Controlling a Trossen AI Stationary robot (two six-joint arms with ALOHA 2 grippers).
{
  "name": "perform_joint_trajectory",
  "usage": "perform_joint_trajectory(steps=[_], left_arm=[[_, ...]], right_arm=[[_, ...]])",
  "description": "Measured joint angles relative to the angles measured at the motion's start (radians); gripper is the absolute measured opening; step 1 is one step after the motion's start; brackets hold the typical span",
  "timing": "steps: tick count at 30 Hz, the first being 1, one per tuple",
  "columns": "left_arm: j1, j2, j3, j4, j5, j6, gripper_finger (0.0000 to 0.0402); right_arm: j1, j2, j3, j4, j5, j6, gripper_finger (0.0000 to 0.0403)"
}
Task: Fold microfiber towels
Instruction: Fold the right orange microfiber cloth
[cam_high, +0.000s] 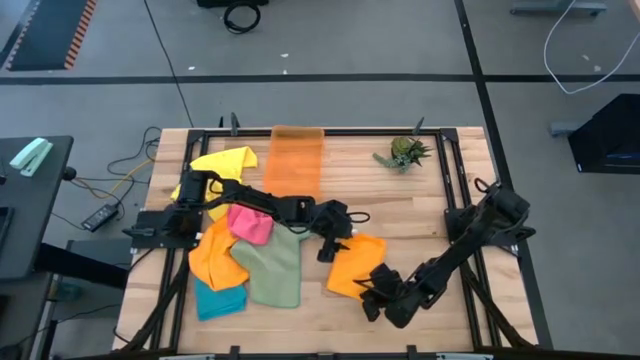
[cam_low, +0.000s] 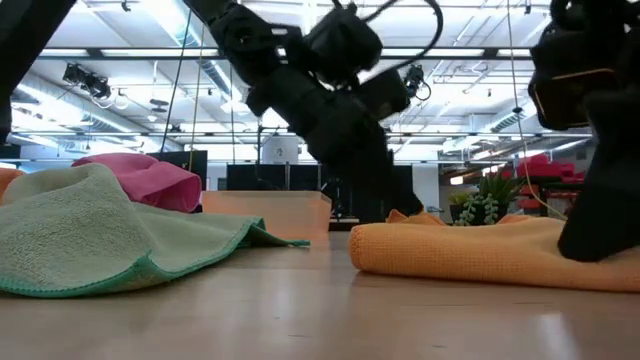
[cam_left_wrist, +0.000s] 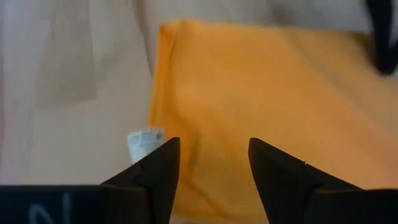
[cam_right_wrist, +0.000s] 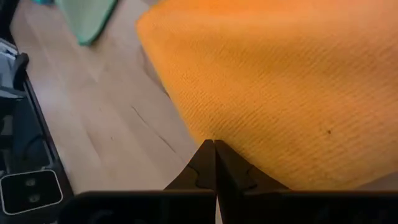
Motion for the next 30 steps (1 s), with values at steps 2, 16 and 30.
perform_joint_trajectory(steps=[2,16,30], left_arm=[[0.009,0.008,0.012,-0.006,0.000,-0.010,0.0192],[0.038,0.005,0.016,0.000,0.101,-0.025,0.0133],[0.042,0.050,0.016,0.020,0.101,-0.076,0.0100]], right_arm=[[0.001,0.002,-0.002,-0.006,-0.008,0.014,0.0001],[-0.010,0.002,-0.003,-0.037,-0.025,0.025,0.0000],[-0.013,0.002,-0.003,-0.044,-0.028,0.025,0.0000]])
